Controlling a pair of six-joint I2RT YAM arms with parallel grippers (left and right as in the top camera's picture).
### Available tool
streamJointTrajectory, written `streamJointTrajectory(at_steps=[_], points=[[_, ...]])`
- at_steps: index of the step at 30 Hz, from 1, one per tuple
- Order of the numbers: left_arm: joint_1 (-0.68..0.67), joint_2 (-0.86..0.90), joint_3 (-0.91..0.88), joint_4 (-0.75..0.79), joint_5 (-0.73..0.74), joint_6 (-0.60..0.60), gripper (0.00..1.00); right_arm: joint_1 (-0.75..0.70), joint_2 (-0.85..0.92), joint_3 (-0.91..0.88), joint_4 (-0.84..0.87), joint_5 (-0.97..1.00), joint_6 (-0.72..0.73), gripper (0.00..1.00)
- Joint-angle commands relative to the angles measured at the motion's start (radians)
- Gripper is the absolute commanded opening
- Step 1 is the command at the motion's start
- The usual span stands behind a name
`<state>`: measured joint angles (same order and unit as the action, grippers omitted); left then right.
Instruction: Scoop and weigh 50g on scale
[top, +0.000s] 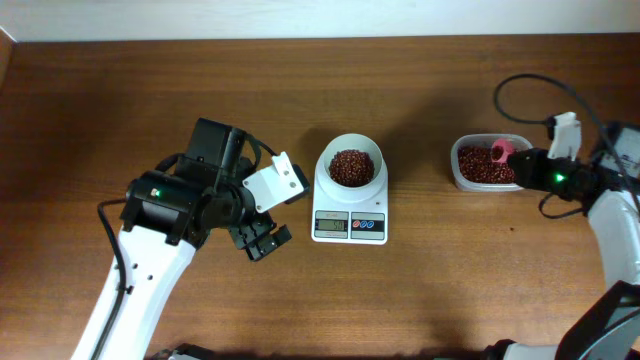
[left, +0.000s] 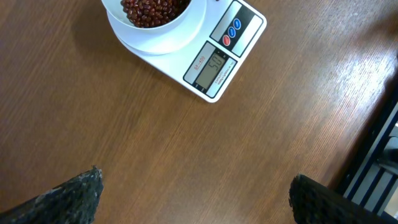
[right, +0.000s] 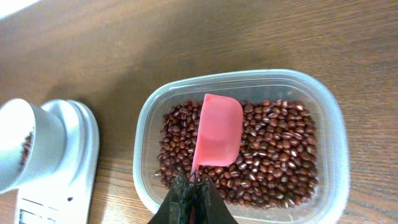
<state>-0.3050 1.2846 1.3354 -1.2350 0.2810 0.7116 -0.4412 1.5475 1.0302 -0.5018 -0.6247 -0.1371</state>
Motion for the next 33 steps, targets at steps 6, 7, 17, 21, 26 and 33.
streamJointTrajectory(at_steps=[6,7,17,21,26,33], points=[[0.006,-0.009,0.018,-0.001,0.011,0.013,0.99,-0.076,-0.017,0.016,0.000,-0.335,0.027,0.04],[0.006,-0.009,0.018,-0.001,0.011,0.013,0.99,-0.076,-0.017,0.016,0.000,-0.375,0.027,0.04],[0.007,-0.009,0.018,-0.001,0.011,0.013,0.99,0.142,-0.017,0.016,0.010,-0.416,0.042,0.04],[0.007,-0.008,0.018,-0.001,0.011,0.013,0.99,0.193,-0.017,0.016,0.008,-0.420,0.075,0.04],[0.007,-0.009,0.018,-0.001,0.011,0.013,0.99,0.193,-0.017,0.016,0.008,-0.439,0.075,0.04],[0.007,-0.009,0.018,-0.001,0.011,0.013,0.99,0.192,-0.017,0.016,0.009,-0.437,0.063,0.04]])
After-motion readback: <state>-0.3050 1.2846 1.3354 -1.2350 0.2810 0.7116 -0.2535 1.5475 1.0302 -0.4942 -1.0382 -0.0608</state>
